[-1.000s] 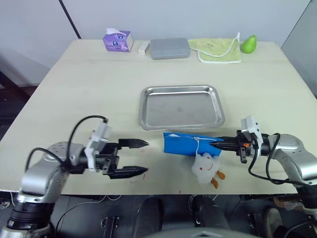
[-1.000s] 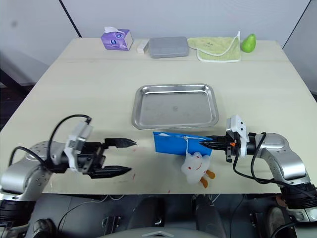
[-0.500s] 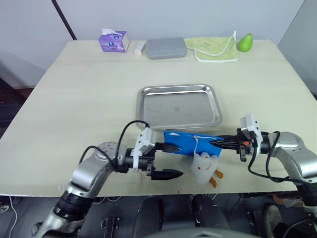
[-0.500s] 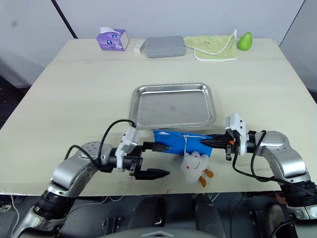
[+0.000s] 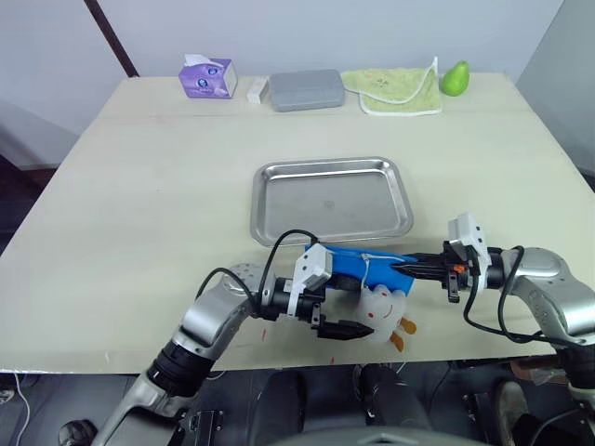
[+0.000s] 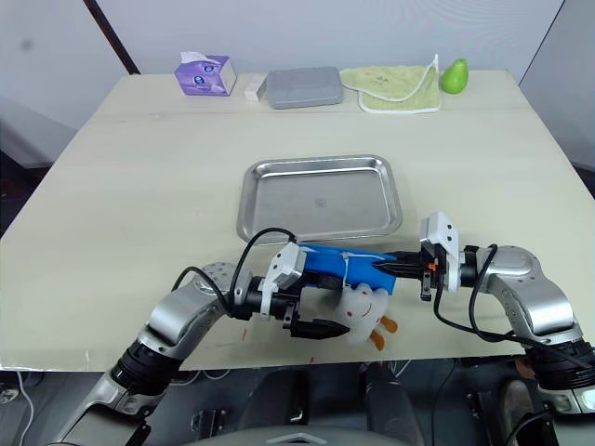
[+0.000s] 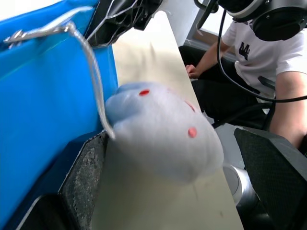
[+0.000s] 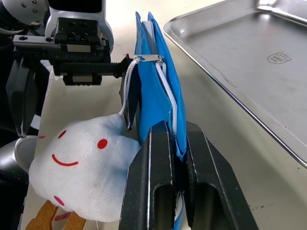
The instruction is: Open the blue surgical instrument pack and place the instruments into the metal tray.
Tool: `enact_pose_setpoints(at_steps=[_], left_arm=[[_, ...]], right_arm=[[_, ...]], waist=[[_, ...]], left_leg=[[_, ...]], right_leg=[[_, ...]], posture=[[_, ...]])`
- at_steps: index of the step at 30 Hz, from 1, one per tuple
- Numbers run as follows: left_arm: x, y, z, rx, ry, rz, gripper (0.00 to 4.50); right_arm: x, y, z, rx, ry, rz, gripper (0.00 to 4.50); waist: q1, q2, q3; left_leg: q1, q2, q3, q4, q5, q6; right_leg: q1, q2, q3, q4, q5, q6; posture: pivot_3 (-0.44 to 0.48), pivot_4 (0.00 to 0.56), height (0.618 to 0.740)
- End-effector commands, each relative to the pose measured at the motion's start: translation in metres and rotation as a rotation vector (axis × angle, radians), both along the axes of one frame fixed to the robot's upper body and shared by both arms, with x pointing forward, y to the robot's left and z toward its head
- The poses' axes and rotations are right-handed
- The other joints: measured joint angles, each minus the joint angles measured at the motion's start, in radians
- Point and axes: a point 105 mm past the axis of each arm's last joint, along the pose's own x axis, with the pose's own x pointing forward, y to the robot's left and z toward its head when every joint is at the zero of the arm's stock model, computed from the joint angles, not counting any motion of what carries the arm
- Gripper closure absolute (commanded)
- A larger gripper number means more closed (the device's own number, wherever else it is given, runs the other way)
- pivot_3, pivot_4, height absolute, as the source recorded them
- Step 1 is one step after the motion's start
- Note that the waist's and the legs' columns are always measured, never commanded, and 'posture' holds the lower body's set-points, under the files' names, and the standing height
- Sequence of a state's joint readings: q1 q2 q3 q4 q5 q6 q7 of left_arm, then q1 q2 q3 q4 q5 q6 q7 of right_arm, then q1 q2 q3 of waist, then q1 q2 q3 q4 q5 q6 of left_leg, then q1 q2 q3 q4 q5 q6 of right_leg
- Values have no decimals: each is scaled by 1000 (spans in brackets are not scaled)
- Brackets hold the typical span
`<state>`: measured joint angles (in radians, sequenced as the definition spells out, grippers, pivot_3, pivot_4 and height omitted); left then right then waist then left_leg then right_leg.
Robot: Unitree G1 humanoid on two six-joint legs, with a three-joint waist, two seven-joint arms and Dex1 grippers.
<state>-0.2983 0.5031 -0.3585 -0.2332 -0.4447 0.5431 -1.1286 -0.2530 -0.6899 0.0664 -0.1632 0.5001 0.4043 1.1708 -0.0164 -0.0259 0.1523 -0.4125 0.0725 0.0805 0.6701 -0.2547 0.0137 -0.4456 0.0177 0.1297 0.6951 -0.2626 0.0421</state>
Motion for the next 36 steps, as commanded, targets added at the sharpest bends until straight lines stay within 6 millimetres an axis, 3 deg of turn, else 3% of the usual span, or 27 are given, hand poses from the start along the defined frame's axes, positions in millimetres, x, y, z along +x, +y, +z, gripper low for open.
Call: enact_pose_setpoints(at_steps=[1, 2, 9, 10, 14, 29, 36], left_arm=[[-7, -5, 4, 8, -8, -22, 576], [-7, -7, 3, 16, -3, -23, 827], [-4, -12, 4, 47, -7, -15, 4245], [-4, -11, 5, 46, -12, -14, 4440], [-4, -4, 17, 12, -37, -28, 4440], [10, 69, 57, 58, -175, -10, 4440], [21, 121, 67, 143, -186, 74, 4440]], right_arm=[[-3, 3, 4, -2, -13, 14, 4500], [-3, 3, 4, 0, -12, 15, 4500], [-4, 6, 5, 4, -11, 23, 4500], [-4, 6, 5, 5, -11, 23, 4500], [-2, 5, 6, 2, -14, 28, 4500], [1, -1, -2, -23, -21, 53, 4500], [4, -4, -4, -31, -20, 62, 4500]], waist=[[0, 0, 0], [-1, 0, 0], [-1, 0, 0], [-1, 0, 0], [-1, 0, 0], [-1, 0, 0], [-2, 0, 0]], left_leg=[[0, 0, -1, 0, 0, 0], [0, 0, -1, 0, 0, 0], [-1, 0, -5, 1, 0, 0], [-1, 0, -6, 1, 0, 0], [-1, 0, -8, 1, 0, 0], [-2, 0, -9, 1, 0, 0], [-1, 0, -9, 1, 0, 0]], right_leg=[[0, 0, -1, 0, 0, 0], [0, 0, -1, 0, 0, 0], [1, 0, -4, 0, 0, 0], [1, 0, -5, 0, 0, 0], [2, 0, -7, 0, 0, 0], [3, -1, -9, -1, 0, -1], [3, -1, -10, -1, 0, -1]], posture=[[0, 150, 740], [0, 150, 740], [0, 150, 740], [0, 150, 740], [0, 150, 740], [0, 150, 740], [0, 150, 740]])
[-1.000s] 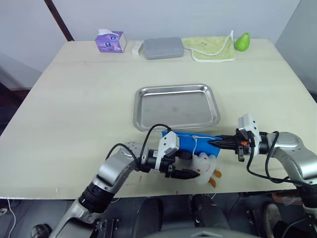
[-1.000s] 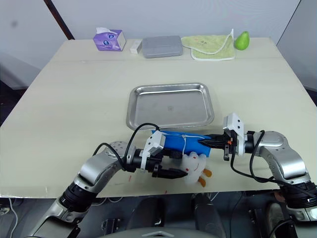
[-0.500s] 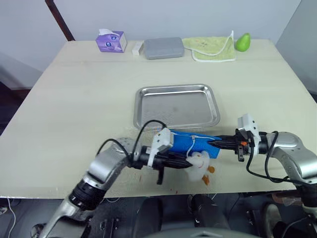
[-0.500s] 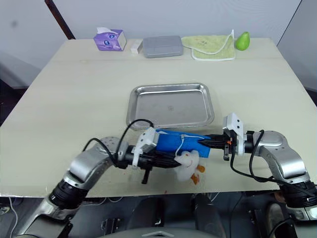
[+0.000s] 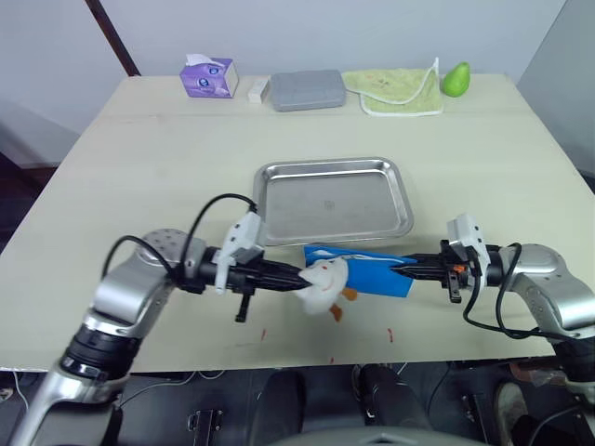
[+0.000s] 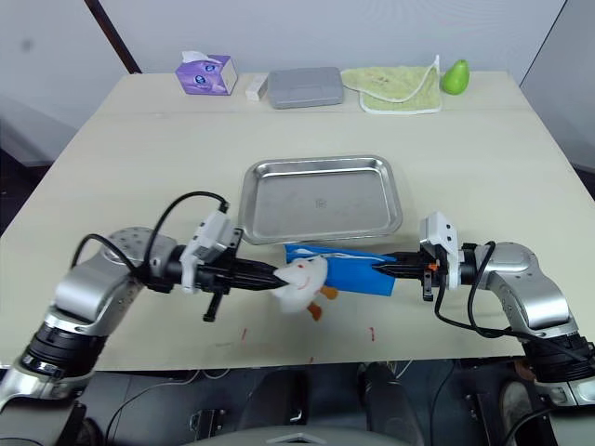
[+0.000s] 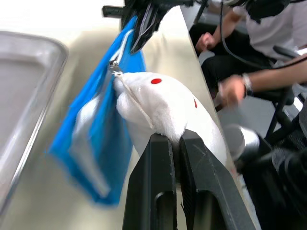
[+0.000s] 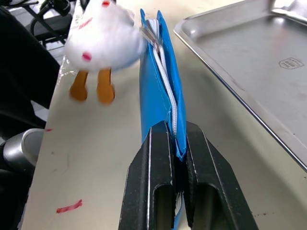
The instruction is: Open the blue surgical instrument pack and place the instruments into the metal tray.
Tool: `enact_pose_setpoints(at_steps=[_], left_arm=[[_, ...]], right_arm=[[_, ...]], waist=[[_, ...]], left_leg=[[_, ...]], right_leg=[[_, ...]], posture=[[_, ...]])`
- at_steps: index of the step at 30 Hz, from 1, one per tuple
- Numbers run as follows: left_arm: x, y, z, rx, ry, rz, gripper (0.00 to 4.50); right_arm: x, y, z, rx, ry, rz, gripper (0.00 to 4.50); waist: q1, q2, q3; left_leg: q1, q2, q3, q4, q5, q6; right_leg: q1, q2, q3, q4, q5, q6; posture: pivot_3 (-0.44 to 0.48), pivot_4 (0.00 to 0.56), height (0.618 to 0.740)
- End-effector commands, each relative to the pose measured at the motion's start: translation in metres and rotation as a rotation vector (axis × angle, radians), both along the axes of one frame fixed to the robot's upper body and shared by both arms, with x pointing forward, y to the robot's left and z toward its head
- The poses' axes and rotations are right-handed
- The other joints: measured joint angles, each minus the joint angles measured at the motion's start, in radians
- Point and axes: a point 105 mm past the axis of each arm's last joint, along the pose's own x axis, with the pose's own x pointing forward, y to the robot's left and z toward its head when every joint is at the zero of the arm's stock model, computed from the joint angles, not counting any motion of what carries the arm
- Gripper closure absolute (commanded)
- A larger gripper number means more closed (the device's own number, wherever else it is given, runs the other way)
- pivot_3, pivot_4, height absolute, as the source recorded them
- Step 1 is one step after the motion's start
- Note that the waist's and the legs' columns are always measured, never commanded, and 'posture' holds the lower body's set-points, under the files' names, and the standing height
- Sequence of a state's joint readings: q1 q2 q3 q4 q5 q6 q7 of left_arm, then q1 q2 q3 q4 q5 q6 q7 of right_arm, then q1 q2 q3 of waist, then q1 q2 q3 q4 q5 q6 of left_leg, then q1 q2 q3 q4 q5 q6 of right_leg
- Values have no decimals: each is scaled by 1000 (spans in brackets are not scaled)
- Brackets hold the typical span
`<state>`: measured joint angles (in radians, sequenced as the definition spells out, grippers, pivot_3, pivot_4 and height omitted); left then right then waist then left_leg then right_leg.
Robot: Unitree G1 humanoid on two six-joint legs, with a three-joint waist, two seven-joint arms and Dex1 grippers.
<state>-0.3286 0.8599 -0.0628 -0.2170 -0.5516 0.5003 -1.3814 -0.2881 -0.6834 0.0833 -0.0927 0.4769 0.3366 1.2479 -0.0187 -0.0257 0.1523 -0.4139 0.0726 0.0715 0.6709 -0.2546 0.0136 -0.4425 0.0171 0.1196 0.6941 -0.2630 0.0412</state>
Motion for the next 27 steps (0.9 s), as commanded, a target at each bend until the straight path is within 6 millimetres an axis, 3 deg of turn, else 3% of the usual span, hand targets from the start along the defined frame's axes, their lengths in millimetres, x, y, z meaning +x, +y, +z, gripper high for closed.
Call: enact_pose_setpoints(at_steps=[1, 6, 10, 16, 27], left_arm=[[6, 28, 9, 23, -37, 54, 4440], [13, 57, 0, 81, -47, 139, 4440], [12, 69, -13, 130, -49, 160, 4440], [12, 67, -19, 126, -53, 159, 4440], [8, 67, -35, 175, -46, 132, 4440]], right_arm=[[2, -4, -3, -26, -1, 1, 4500], [2, -7, -4, -29, 3, 7, 4500], [1, -7, 0, -5, 10, 16, 4500], [0, -2, 16, 82, 31, 39, 4500], [-1, 4, 74, 407, 142, 63, 4500]], waist=[[1, 0, 0], [2, 0, 0], [3, 0, 0], [3, 0, 0], [3, 0, 0]], left_leg=[[0, 0, 0, 0, 0, 0], [0, 0, 0, 0, 0, 0], [0, 0, 1, 0, 0, 0], [0, 0, 1, 0, 0, 0], [-1, 0, 1, 0, 0, 0]], right_leg=[[0, 0, 0, 0, 0, 0], [0, 0, 0, 0, 0, 0], [0, -1, 0, 0, 0, 0], [0, -1, 0, 0, 0, 0], [0, -1, 0, 0, 0, 0]], posture=[[0, 150, 740], [0, 150, 740], [0, 150, 740], [0, 150, 740], [0, 150, 740]])
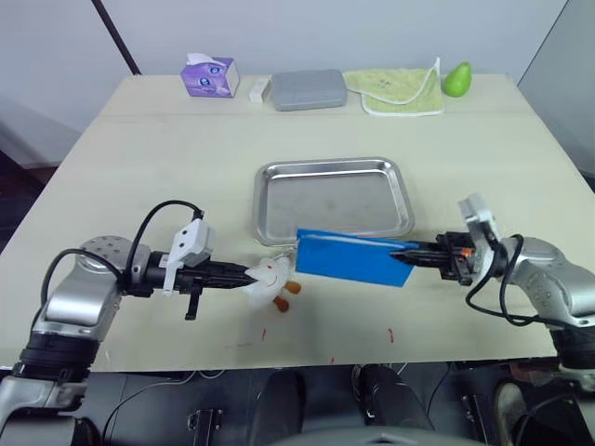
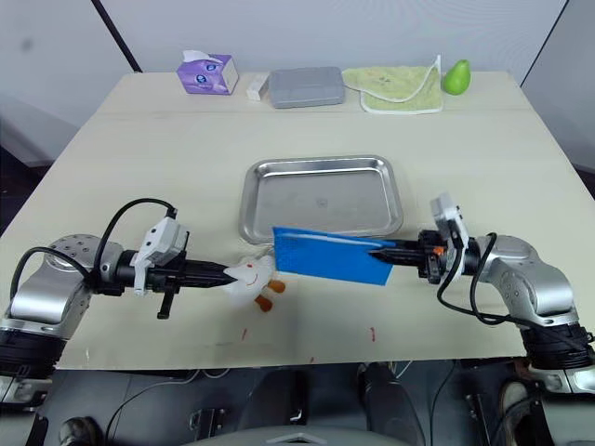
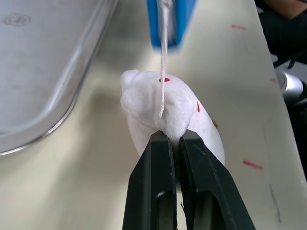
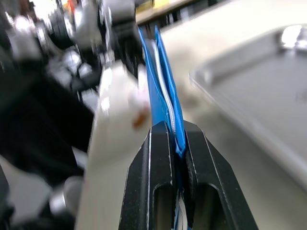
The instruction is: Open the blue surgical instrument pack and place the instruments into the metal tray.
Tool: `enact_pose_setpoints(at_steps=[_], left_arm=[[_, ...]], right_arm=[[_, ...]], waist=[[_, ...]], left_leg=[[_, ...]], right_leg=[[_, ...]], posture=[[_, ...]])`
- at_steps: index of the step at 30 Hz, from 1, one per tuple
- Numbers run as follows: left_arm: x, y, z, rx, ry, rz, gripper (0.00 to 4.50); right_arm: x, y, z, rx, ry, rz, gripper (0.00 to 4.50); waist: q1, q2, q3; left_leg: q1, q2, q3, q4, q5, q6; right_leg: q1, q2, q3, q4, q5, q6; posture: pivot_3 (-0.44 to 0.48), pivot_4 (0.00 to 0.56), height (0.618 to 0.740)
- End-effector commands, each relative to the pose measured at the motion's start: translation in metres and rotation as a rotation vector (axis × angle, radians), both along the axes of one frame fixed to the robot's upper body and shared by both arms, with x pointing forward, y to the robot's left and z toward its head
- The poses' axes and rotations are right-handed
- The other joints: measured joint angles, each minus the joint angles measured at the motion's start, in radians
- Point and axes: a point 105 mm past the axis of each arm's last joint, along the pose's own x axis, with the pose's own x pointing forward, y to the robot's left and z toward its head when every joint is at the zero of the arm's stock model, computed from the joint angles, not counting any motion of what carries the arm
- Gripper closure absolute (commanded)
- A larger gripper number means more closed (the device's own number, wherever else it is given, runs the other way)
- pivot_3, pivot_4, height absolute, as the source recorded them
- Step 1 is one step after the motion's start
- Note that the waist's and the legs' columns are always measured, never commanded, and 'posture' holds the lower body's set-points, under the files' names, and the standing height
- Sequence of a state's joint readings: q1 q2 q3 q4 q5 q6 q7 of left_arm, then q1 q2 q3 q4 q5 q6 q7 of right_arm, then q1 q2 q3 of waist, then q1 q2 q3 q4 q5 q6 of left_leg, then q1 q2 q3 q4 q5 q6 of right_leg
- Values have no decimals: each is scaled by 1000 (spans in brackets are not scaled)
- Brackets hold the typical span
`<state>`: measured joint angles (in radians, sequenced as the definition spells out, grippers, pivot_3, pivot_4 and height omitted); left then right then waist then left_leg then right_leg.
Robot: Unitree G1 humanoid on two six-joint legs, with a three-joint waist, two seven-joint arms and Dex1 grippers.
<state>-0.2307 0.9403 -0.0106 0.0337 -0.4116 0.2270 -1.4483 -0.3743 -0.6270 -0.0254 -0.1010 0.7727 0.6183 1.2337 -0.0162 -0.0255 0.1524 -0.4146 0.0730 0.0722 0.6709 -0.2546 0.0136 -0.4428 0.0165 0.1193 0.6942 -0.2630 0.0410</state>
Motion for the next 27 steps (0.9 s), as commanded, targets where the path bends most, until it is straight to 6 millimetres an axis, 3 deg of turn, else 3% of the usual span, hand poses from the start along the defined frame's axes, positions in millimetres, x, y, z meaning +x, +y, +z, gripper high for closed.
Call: enact_pose_setpoints(at_steps=[1, 6, 13, 18, 27], left_arm=[[-1, 4, -3, 29, -11, -5, 4440], [1, 11, -2, 53, -33, -3, 4440], [4, 30, 15, 106, -90, 13, 4440], [9, 32, 25, 124, -142, 11, 4440], [6, 33, 19, 211, -84, -95, 4440]], right_arm=[[-5, -3, 33, 119, -29, 15, 4500], [-8, -4, 41, 156, -10, 18, 4500], [-13, 5, 6, -61, -101, 6, 4500], [-14, 7, -15, -141, -153, 6, 4500], [-12, 10, -38, -214, -188, -5, 4500]], waist=[[0, 0, 0], [0, 0, 0], [-3, 0, 0], [-1, 0, 0], [0, 0, 0]], left_leg=[[0, 0, 0, 0, 0, 0], [0, 0, 0, 0, 0, 0], [0, 0, 0, 0, 0, 0], [-1, 0, 0, 0, 0, 0], [-1, 0, 0, 0, 0, 0]], right_leg=[[0, 0, 0, 0, 0, 0], [0, 0, 0, 0, 0, 0], [0, 0, 0, 0, 0, 0], [0, 0, 0, 0, 0, 0], [-1, 0, 0, 0, 0, 0]], posture=[[0, 150, 740], [0, 150, 740], [0, 150, 740], [0, 150, 740], [0, 150, 740]])
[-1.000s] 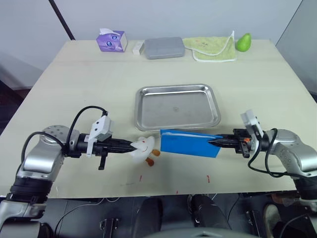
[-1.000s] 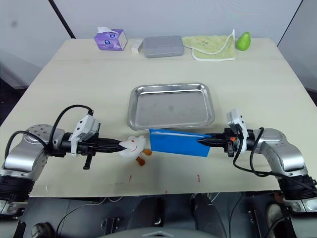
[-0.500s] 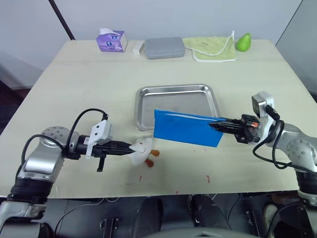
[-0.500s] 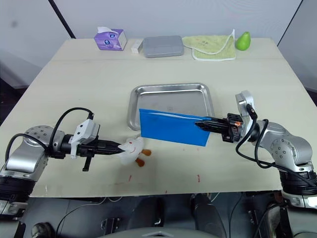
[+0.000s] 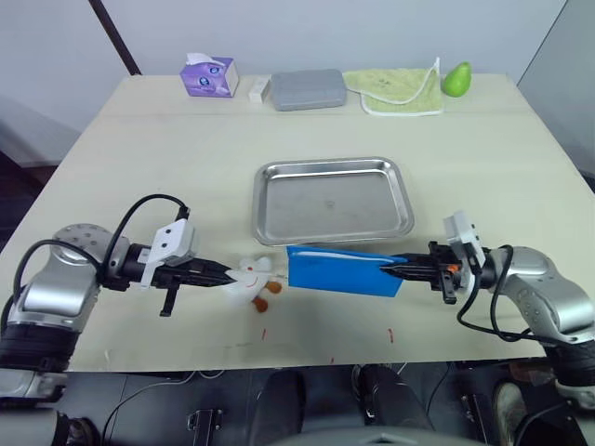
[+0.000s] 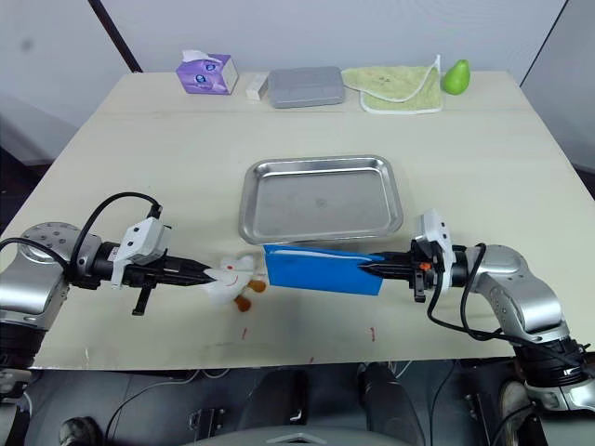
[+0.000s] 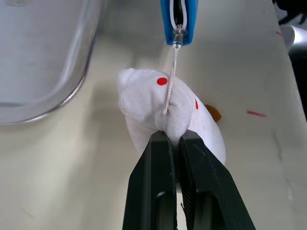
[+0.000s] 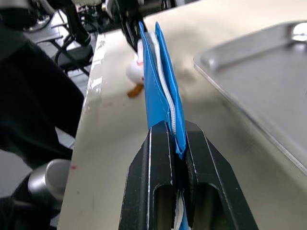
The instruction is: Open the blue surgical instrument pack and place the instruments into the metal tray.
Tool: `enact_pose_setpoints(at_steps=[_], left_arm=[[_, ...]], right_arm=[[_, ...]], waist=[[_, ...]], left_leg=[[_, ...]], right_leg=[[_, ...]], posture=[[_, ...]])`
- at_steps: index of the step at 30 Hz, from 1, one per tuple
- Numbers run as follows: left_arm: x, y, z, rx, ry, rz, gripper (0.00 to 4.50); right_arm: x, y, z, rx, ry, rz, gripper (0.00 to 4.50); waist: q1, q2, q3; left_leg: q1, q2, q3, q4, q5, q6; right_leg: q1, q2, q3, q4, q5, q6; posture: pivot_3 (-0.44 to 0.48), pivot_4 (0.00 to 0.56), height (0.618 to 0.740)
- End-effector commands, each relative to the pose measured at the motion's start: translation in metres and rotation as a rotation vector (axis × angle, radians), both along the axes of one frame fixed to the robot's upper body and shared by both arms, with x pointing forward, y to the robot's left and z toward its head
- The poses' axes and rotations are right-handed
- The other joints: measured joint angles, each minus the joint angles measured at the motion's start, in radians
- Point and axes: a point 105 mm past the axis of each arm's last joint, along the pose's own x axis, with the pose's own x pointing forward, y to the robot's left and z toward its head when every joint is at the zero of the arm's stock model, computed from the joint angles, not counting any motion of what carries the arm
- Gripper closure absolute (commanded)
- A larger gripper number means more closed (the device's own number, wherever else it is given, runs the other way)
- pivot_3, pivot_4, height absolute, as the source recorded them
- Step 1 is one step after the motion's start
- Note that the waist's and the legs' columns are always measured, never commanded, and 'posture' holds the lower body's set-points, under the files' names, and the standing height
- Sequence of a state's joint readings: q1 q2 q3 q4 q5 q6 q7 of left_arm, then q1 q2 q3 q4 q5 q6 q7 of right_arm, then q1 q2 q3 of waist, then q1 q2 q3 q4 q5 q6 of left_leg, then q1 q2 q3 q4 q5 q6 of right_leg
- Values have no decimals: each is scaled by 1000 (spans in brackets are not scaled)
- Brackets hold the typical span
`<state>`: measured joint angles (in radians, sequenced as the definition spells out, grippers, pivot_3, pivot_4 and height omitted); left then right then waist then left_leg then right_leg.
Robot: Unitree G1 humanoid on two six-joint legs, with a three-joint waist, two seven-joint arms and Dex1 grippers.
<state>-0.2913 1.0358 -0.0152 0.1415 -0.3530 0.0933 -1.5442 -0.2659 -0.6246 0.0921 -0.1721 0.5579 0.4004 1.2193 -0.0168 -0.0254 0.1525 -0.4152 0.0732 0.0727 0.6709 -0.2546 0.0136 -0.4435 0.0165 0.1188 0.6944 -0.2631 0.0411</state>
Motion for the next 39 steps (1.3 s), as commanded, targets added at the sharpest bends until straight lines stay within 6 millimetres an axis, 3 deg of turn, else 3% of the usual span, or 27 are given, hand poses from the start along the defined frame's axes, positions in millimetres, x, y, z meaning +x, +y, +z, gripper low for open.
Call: enact_pose_setpoints(at_steps=[1, 6, 14, 15, 20, 26, 31, 39], left_arm=[[4, 5, 5, 76, -29, -53, 4440], [12, 8, 9, 158, -33, -103, 4440], [15, 6, 5, 136, 43, -110, 4440], [13, 7, 4, 133, 59, -104, 3673], [1, 18, 7, 74, 121, -54, 1559], [-8, 21, 28, -110, 155, 20, 1559], [-11, 2, 40, -271, 144, 14, 1559], [-11, -48, 36, -410, 58, -10, 1559]], right_arm=[[2, -4, -2, -31, -51, -11, 4500], [4, -3, -3, -38, -61, -17, 4500], [6, 0, -4, -46, -68, -12, 4500], [5, 1, -3, -45, -69, -9, 4500], [3, 5, -1, -36, -70, 5, 4500], [3, 4, -1, -39, -66, 12, 4500], [1, -2, 0, -52, -61, 15, 4500], [-4, -10, 2, -90, -60, 27, 4500]], waist=[[2, 0, 0], [3, 0, 0], [2, 0, 0], [1, 0, 0], [0, 0, 0], [4, 0, 0], [5, 0, 0], [6, -1, 0]], left_leg=[[0, 0, 0, 0, 0, 0], [0, 0, 0, 0, 0, 0], [0, 0, 0, 0, 0, 0], [0, 0, 0, 0, 0, 0], [0, 0, 0, 0, 0, 0], [0, 0, 0, 0, 0, 0], [-1, 0, 0, 1, 0, 0], [-1, 0, -1, 1, 0, 0]], right_leg=[[0, 0, 0, 0, 0, 0], [0, 0, 0, 0, 0, 0], [0, 0, 0, 0, 0, 0], [0, 0, 0, 0, 0, 0], [0, 0, 0, 0, 0, 0], [0, 0, -1, 1, 0, 0], [0, -1, -2, 1, 0, 0], [0, -1, -2, 1, 0, 0]], posture=[[0, 150, 740], [0, 150, 740], [0, 150, 740], [0, 150, 740], [0, 150, 740], [0, 150, 740], [0, 150, 740], [0, 150, 740]])
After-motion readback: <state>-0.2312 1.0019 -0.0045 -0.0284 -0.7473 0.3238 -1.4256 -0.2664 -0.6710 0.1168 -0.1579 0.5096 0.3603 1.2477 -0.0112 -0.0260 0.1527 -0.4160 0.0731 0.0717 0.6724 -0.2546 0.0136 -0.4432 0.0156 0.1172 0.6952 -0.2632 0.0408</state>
